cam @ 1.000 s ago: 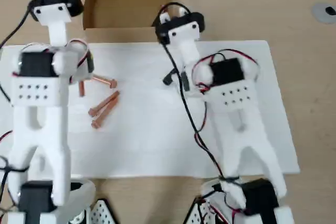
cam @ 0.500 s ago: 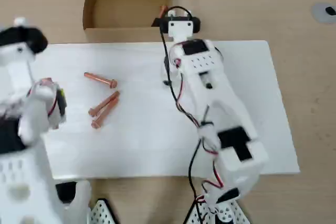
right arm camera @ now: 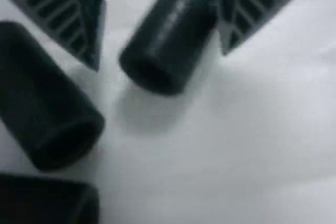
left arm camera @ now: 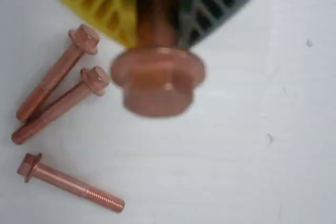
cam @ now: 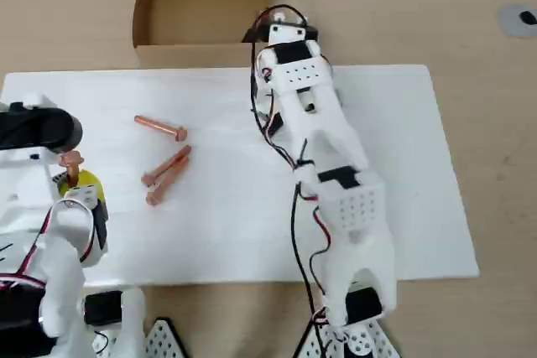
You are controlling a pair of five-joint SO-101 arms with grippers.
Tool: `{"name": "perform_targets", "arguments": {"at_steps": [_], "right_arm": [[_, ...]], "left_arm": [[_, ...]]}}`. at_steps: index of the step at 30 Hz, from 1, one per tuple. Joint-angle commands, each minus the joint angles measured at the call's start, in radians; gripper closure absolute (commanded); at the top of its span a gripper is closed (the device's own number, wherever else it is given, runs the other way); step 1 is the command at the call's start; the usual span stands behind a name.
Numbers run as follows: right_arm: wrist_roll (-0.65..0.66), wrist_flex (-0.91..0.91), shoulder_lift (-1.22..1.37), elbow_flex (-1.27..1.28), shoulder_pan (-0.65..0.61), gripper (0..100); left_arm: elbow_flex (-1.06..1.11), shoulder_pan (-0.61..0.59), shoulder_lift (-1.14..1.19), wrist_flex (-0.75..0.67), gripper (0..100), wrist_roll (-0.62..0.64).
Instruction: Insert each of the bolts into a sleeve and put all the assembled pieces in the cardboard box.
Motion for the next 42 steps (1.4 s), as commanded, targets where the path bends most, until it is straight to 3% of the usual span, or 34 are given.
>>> {"name": "perform_targets", "arguments": {"at_steps": [1,21,28,35,42], "right_arm": [[-0.046,0.015,0.044,-0.110,-0.013,81.4],[-0.040,0.138,0.186,-0.239,-0.039,81.5],[-0.032,0.158,0.194,-0.239,-0.056,96.5],[0.057,0.192,0.188,-0.252,-0.082,98.9],[0.063,0.316,0.153,-0.461,-0.076,98.9]], "left_arm": [[-0.005,-0.014,-0.007,0.003,99,-0.002],[-0.009,-0.014,-0.007,0.002,99,-0.005],[-0.009,-0.014,-0.008,0.003,99,-0.005],[-0.009,-0.014,-0.012,0.003,99,-0.005],[-0.011,-0.014,-0.013,0.005,99,-0.005]]}}
